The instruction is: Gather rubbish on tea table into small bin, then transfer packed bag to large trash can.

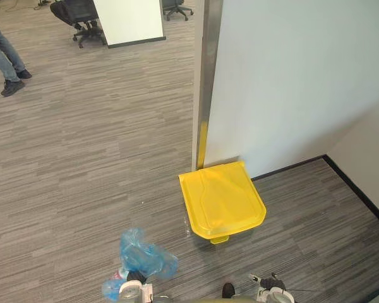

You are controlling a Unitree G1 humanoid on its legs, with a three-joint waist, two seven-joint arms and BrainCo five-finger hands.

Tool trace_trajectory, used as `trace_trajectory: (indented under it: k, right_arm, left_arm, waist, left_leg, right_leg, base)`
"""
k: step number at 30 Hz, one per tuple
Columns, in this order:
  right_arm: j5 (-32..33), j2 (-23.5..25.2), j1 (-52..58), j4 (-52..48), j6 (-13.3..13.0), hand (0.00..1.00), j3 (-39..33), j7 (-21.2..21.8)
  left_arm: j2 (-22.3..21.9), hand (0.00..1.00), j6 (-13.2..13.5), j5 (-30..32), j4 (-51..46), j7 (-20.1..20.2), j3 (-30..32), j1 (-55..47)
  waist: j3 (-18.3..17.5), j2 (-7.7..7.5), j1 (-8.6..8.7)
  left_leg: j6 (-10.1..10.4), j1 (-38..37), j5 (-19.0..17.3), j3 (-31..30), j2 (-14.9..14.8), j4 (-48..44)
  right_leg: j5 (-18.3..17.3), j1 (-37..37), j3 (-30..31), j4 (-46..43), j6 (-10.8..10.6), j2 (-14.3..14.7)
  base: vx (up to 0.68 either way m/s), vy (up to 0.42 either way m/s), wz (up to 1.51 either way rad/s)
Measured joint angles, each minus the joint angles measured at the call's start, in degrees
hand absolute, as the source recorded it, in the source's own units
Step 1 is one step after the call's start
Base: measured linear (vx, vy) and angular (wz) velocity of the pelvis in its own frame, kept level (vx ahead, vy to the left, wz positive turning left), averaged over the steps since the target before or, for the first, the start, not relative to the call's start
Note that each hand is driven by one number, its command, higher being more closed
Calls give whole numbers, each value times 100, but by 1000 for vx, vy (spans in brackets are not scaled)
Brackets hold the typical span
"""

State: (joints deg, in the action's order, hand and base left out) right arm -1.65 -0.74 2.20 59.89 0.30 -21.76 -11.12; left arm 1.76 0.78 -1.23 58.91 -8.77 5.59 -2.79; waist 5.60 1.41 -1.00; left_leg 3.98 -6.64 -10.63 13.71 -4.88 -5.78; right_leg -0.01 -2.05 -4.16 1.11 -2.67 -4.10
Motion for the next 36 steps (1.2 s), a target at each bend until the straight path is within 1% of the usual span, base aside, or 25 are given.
trace_trajectory:
  k: [4,6,8,9,10,11,12,14,15,16,17,18,19,20,21,22,23,24,25,26,28,31,32,35,36]
  right_arm:
    - [0,7,-36,9,-1,0,9,-1]
    - [-1,3,-78,5,-1,0,33,-3]
    - [-1,18,-123,-64,-8,0,141,-3]
    - [36,46,-114,-167,-16,0,148,-2]
    - [52,88,-87,-428,-39,0,161,0]
    - [53,98,-67,-476,-46,0,161,-3]
    - [49,89,-53,-523,-55,0,177,-4]
    - [50,116,-88,-519,-57,0,178,-6]
    - [51,130,-137,-533,-52,0,168,-11]
    - [50,140,-225,-533,-34,0,170,-30]
    - [50,144,-224,-531,-30,0,173,-35]
    - [49,173,-221,-522,-23,0,171,-54]
    - [56,201,-260,-525,-7,0,149,-93]
    - [46,198,-312,-537,-9,0,132,-99]
    - [37,127,-380,-560,-9,0,121,-120]
    - [41,93,-408,-597,0,0,109,-125]
    - [41,98,-396,-625,3,0,102,-125]
    - [42,101,-358,-702,3,0,94,-125]
    - [47,147,-327,-739,2,0,92,-125]
    - [48,196,-322,-738,4,0,88,-125]
    - [52,253,-279,-740,19,0,9,-129]
    - [50,251,-263,-741,34,0,13,-128]
    - [50,248,-269,-751,32,0,22,-127]
    - [40,220,-252,-784,35,0,101,-124]
    - [38,210,-245,-784,36,0,127,-124]
  left_arm:
    - [55,100,5,-7,20,1,21,-24]
    - [62,100,10,-8,-4,0,26,-28]
    - [79,100,12,-10,-111,-1,54,-25]
    - [64,100,9,-12,-187,-2,153,-27]
    - [25,100,9,-12,-279,-5,303,-39]
    - [23,100,8,-11,-281,-6,350,-50]
    - [12,100,3,-11,-284,-16,415,-93]
    - [33,100,4,-9,-315,-14,415,-96]
    - [44,100,3,-10,-318,-12,416,-91]
    - [30,100,0,-10,-366,-19,467,-83]
    - [32,100,0,-10,-378,-20,471,-83]
    - [44,100,3,-8,-421,-27,488,-83]
    - [22,100,9,-10,-405,-93,596,-25]
    - [-38,100,4,-10,-395,-112,621,-9]
    - [-116,100,11,-9,-401,-109,623,28]
    - [-238,100,22,-6,-408,-109,579,127]
    - [-262,100,29,-7,-420,-108,574,159]
    - [-294,100,66,-5,-433,-101,559,227]
    - [-327,100,94,-4,-433,-97,543,296]
    - [-334,100,99,-5,-433,-97,541,330]
    - [-347,100,95,-5,-431,-98,575,356]
    - [-347,100,93,-7,-431,-99,579,412]
    - [-349,100,93,-8,-431,-98,576,428]
    - [-424,100,68,-6,-431,-93,556,429]
    - [-440,100,63,-6,-431,-93,552,428]
  waist:
    - [35,-56,-22]
    - [71,-78,-51]
    - [226,-121,-71]
    - [298,-170,-77]
    - [408,-185,-72]
    - [417,-204,-63]
    - [415,-245,-65]
    - [442,-284,-78]
    - [458,-295,-81]
    - [548,-289,-93]
    - [549,-300,-106]
    - [570,-368,-137]
    - [630,-451,-145]
    - [692,-371,-159]
    - [729,-153,-130]
    - [765,-79,-123]
    - [764,-79,-125]
    - [756,-88,-126]
    - [771,-125,-132]
    - [776,-141,-138]
    - [720,-176,-136]
    - [702,-178,-149]
    - [676,-180,-149]
    - [495,-103,-116]
    - [461,-94,-114]
  left_leg:
    - [-3,-61,-2,30,40,92]
    - [-15,-70,-8,97,36,86]
    - [-131,-176,-81,129,79,85]
    - [-241,-245,-209,121,104,53]
    - [-336,-401,-371,41,194,-87]
    - [-377,-460,-398,33,209,-123]
    - [-441,-564,-478,31,207,-235]
    - [-422,-660,-541,26,204,-266]
    - [-390,-670,-610,29,183,-364]
    - [-322,-646,-795,97,117,-595]
    - [-289,-647,-838,116,119,-655]
    - [-218,-665,-1012,133,163,-841]
    - [-52,-747,-1315,114,218,-1161]
    - [-41,-760,-1382,98,165,-1247]
    - [27,-732,-1441,62,10,-1344]
    - [-24,-740,-1468,-28,-65,-1293]
    - [-59,-745,-1489,-48,-84,-1272]
    - [-59,-764,-1534,-141,-123,-1241]
    - [7,-833,-1587,-222,-184,-1241]
    - [-6,-860,-1603,-233,-204,-1240]
    - [52,-850,-1626,-311,-343,-1202]
    - [138,-858,-1578,-340,-375,-1071]
    - [204,-853,-1540,-356,-387,-997]
    - [265,-832,-1360,-521,-347,-646]
    - [253,-823,-1325,-543,-342,-602]
  right_leg:
    - [77,43,128,-13,-10,-10]
    - [3,339,177,-526,-20,-14]
    - [-245,766,166,-1548,-70,-101]
    - [-363,1053,146,-2279,-75,-185]
    - [-353,1480,80,-3392,-73,-380]
    - [-394,1623,43,-3643,-60,-426]
    - [-570,1811,-108,-3948,-61,-506]
    - [-575,1987,-295,-3628,-43,-520]
    - [-505,2160,-422,-3274,-67,-499]
    - [-256,2198,-604,-2380,-171,-383]
    - [-244,2194,-634,-2212,-182,-377]
    - [-240,2182,-714,-1973,-204,-396]
    - [-95,2116,-686,-1915,-239,-430]
    - [-121,2122,-738,-2025,-288,-393]
    - [-232,2132,-807,-2125,-335,-278]
    - [-231,2149,-902,-2238,-332,-255]
    - [-232,2165,-921,-2298,-331,-254]
    - [-263,2199,-922,-2469,-277,-237]
    - [-401,2211,-942,-2675,-71,-197]
    - [-451,2208,-960,-2729,-23,-190]
    - [-578,2208,-1094,-2801,8,-144]
    - [-619,2246,-1118,-2836,28,-117]
    - [-628,2314,-1115,-2900,49,-138]
    - [-816,2475,-1196,-3031,39,-242]
    - [-847,2493,-1219,-3046,49,-268]
  base:
    - [-54,10,-17]
    - [-98,22,-25]
    - [-119,16,-18]
    - [-195,18,-8]
    - [-184,20,-2]
    - [-96,29,4]
    - [-5,44,4]
    - [57,23,3]
    - [206,-62,-2]
    - [188,-64,-4]
    - [222,-113,-4]
    - [236,-153,-8]
    - [298,-174,-14]
    - [300,-131,-12]
    - [295,-88,9]
    - [261,-87,23]
    - [178,-89,37]
    - [101,-104,33]
    - [88,-98,25]
    - [74,-91,17]
    - [46,-60,17]
    - [43,-23,7]
    - [60,-4,5]
    - [101,15,17]
    - [176,20,32]
